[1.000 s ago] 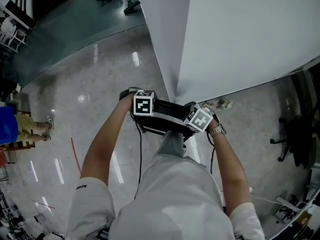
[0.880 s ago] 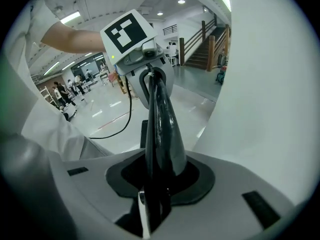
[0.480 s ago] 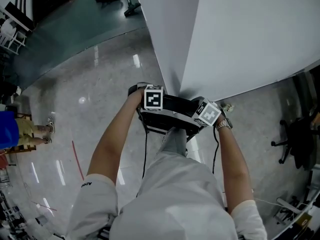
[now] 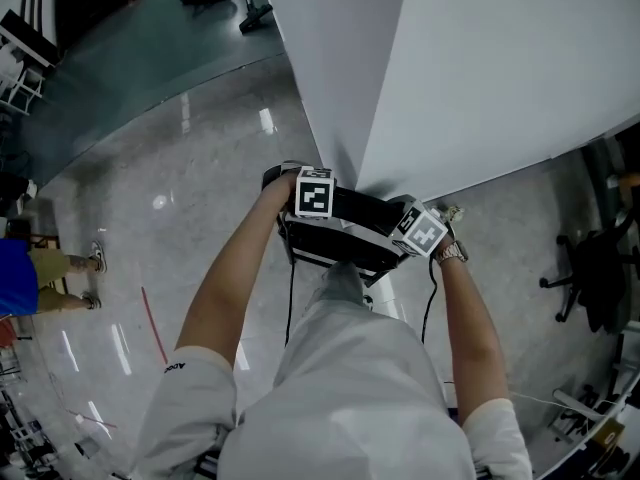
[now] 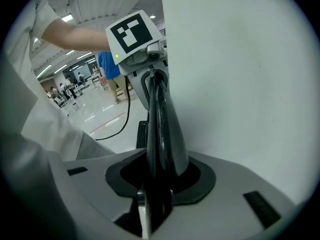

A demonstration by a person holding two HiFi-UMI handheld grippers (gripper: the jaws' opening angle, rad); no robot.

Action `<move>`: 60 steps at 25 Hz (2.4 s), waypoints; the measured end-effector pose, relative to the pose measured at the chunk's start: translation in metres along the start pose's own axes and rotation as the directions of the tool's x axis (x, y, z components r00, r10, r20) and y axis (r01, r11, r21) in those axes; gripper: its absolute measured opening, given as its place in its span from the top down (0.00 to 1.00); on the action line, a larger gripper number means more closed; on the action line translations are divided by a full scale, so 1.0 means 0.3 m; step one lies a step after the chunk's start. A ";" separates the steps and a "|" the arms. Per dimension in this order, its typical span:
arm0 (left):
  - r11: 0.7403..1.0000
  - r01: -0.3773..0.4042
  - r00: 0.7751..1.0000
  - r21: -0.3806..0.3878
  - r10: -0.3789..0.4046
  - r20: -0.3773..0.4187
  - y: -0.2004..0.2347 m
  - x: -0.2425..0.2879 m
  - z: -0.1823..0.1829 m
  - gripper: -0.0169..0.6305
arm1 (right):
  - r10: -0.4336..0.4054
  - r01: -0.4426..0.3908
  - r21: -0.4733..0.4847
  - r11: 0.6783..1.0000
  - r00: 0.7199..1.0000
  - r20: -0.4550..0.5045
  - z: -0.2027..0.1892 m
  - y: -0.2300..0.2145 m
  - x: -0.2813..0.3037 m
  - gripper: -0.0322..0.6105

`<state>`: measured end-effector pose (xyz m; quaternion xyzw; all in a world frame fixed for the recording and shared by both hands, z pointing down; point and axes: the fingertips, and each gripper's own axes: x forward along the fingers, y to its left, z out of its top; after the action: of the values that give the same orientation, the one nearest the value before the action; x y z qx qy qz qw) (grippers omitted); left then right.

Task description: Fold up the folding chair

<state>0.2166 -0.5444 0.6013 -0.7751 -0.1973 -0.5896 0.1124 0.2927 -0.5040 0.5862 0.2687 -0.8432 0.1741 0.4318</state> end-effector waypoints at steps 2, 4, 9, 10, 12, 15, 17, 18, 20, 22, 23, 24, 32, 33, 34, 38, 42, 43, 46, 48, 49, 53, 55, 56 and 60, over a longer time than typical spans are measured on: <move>1.000 0.017 1.000 -0.011 -0.017 0.001 -0.003 0.006 0.002 0.77 | 0.010 -0.010 0.008 1.000 1.000 -0.004 -0.004 -0.002 0.001 0.77; 0.998 0.043 0.999 -0.038 -0.044 -0.013 0.001 0.005 0.011 0.77 | 0.032 -0.031 0.026 0.999 0.999 -0.013 -0.012 -0.009 -0.007 0.77; 1.000 -0.003 1.000 0.013 0.003 0.014 0.010 0.009 0.008 0.77 | 0.009 -0.009 0.037 0.999 1.000 -0.006 -0.012 -0.018 0.009 0.76; 1.000 -0.012 1.000 0.022 0.011 0.019 0.008 0.009 0.006 0.77 | 0.000 0.000 0.044 0.999 1.000 -0.005 -0.011 -0.020 0.011 0.75; 0.999 -0.026 1.000 0.024 0.026 0.017 0.012 0.010 0.007 0.73 | -0.008 0.008 0.060 0.998 1.000 -0.005 -0.012 -0.027 0.006 0.71; 0.997 -0.072 0.997 0.010 0.072 0.012 0.028 -0.001 0.028 0.64 | 0.019 -0.019 0.041 0.999 1.000 0.000 -0.027 -0.016 -0.020 0.64; 0.990 -0.141 0.990 -0.001 0.141 0.020 0.064 -0.035 0.058 0.61 | 0.038 -0.038 0.008 0.999 0.999 0.021 -0.037 -0.028 -0.053 0.63; 0.984 -0.176 0.984 -0.012 0.176 0.026 0.083 -0.057 0.073 0.57 | 0.043 -0.043 -0.003 0.999 0.998 0.041 -0.038 -0.043 -0.075 0.63; 0.970 -0.236 0.970 -0.062 0.239 0.048 0.103 -0.104 0.095 0.55 | 0.043 -0.042 -0.009 0.999 0.994 0.098 -0.023 -0.075 -0.129 0.63; 0.941 -0.308 0.946 -0.140 0.318 0.062 0.107 -0.151 0.090 0.55 | 0.030 -0.028 -0.012 1.000 0.985 0.170 0.013 -0.094 -0.186 0.63; 0.919 -0.349 0.930 -0.182 0.364 0.057 0.107 -0.173 0.081 0.55 | 0.024 -0.020 -0.020 1.000 0.978 0.205 0.031 -0.102 -0.212 0.63; 0.893 -0.387 0.912 -0.229 0.408 0.050 0.105 -0.193 0.076 0.56 | 0.024 -0.017 -0.032 0.999 0.971 0.236 0.042 -0.108 -0.236 0.63; 0.525 -0.500 0.699 -0.689 0.714 0.036 -0.114 -0.308 0.212 0.75 | 0.155 -0.086 -0.191 0.978 0.912 0.381 0.018 -0.043 -0.355 0.92; 0.471 -0.500 0.670 -0.727 0.742 0.019 -0.152 -0.313 0.224 0.80 | 0.180 -0.106 -0.206 0.973 0.904 0.387 0.018 -0.025 -0.363 0.94; 0.419 -0.499 0.644 -0.759 0.765 -0.001 -0.190 -0.315 0.232 0.85 | 0.205 -0.124 -0.223 0.967 0.897 0.391 0.022 -0.006 -0.368 0.94; 0.200 -0.458 0.562 -0.866 0.820 -0.107 -0.357 -0.298 0.224 0.92 | 0.316 -0.204 -0.297 0.933 0.858 0.405 0.059 0.105 -0.361 0.94; -0.055 -0.347 0.470 -0.936 0.854 -0.225 -0.579 -0.286 0.250 0.95 | 0.436 -0.310 -0.340 0.888 0.802 0.409 0.071 0.273 -0.365 0.94; -0.119 -0.311 0.444 -0.943 0.859 -0.255 -0.640 -0.295 0.258 0.95 | 0.461 -0.333 -0.346 0.877 0.788 0.409 0.074 0.320 -0.370 0.94; -0.284 -0.197 0.360 -0.938 0.869 -0.339 -0.820 -0.308 0.260 0.95 | 0.515 -0.386 -0.358 0.850 0.753 0.410 0.079 0.470 -0.378 0.94; -0.394 -0.144 0.304 -0.908 0.855 -0.420 -0.930 -0.312 0.241 0.95 | 0.537 -0.405 -0.368 0.837 0.734 0.415 0.086 0.560 -0.388 0.94; -0.450 -0.120 0.277 -0.885 0.841 -0.465 -0.983 -0.318 0.232 0.95 | 0.542 -0.411 -0.366 0.835 0.726 0.423 0.092 0.598 -0.398 0.94; -0.577 -0.020 0.184 -0.817 0.801 -0.570 -1.197 -0.355 0.252 0.95 | 0.533 -0.446 -0.292 0.846 0.698 0.479 0.114 0.751 -0.450 0.94; -0.596 -0.009 0.151 -0.803 0.793 -0.590 -1.316 -0.364 0.286 0.95 | 0.530 -0.439 -0.296 0.848 0.694 0.488 0.116 0.850 -0.468 0.94; -0.607 -0.013 0.143 -0.794 0.785 -0.603 -1.384 -0.360 0.305 0.95 | 0.527 -0.432 -0.302 0.850 0.694 0.490 0.114 0.904 -0.477 0.94; -0.655 -0.045 0.158 -0.754 0.741 -0.653 -1.671 -0.284 0.399 0.95 | 0.503 -0.412 -0.289 0.864 0.706 0.498 0.056 1.123 -0.569 0.94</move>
<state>0.0816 -0.0611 0.4568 -0.5993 0.7742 -0.0659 -0.1929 0.1612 -0.1932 0.4156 0.0546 -0.9824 0.1231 0.1291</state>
